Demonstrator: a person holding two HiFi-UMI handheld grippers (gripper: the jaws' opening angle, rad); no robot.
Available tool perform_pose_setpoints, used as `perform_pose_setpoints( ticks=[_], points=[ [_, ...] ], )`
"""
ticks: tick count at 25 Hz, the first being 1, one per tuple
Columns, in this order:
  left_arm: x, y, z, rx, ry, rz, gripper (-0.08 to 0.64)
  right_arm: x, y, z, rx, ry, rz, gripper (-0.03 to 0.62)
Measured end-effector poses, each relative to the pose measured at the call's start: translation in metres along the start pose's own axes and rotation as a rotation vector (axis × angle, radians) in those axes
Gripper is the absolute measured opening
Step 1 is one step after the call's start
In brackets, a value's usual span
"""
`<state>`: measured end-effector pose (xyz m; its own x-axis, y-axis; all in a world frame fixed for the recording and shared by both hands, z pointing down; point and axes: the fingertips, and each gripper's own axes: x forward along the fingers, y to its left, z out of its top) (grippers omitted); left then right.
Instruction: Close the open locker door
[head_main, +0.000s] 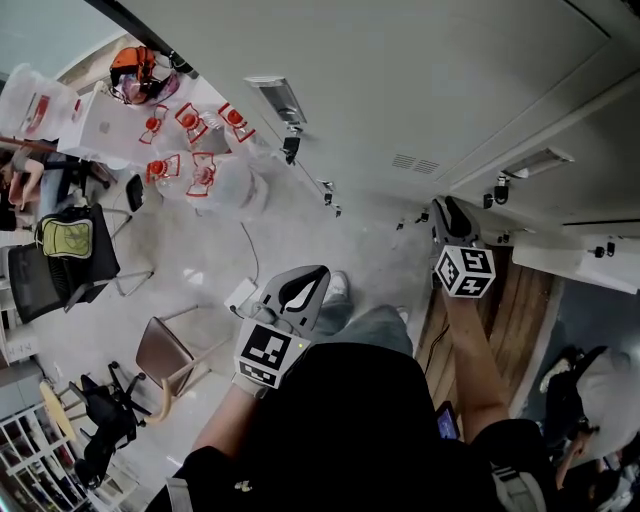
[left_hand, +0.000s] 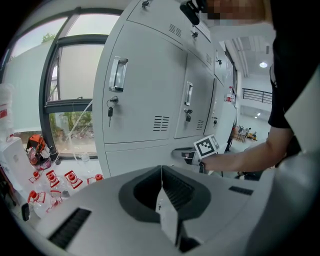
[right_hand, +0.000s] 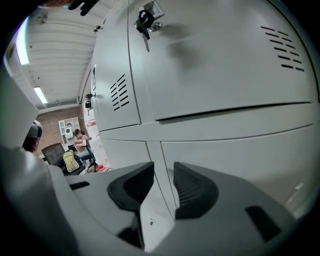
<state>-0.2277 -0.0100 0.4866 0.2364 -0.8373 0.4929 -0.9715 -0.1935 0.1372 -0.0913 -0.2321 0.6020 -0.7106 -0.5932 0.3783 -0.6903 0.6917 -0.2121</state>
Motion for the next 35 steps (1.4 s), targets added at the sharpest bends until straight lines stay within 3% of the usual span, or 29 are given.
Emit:
perform_pose_setpoints(
  ticks=[12,35],
  points=[
    [0.018,-0.030,0.014,0.048,-0.021,-0.105,0.023,-0.056,0.011,0.004,0.042,-0.021,-0.001,0.116],
    [0.071,-0.132,0.066,0.128,-0.084,-0.438,0.023,-0.208,0.039,0.078,0.018,-0.135,-0.049,0.095]
  ],
)
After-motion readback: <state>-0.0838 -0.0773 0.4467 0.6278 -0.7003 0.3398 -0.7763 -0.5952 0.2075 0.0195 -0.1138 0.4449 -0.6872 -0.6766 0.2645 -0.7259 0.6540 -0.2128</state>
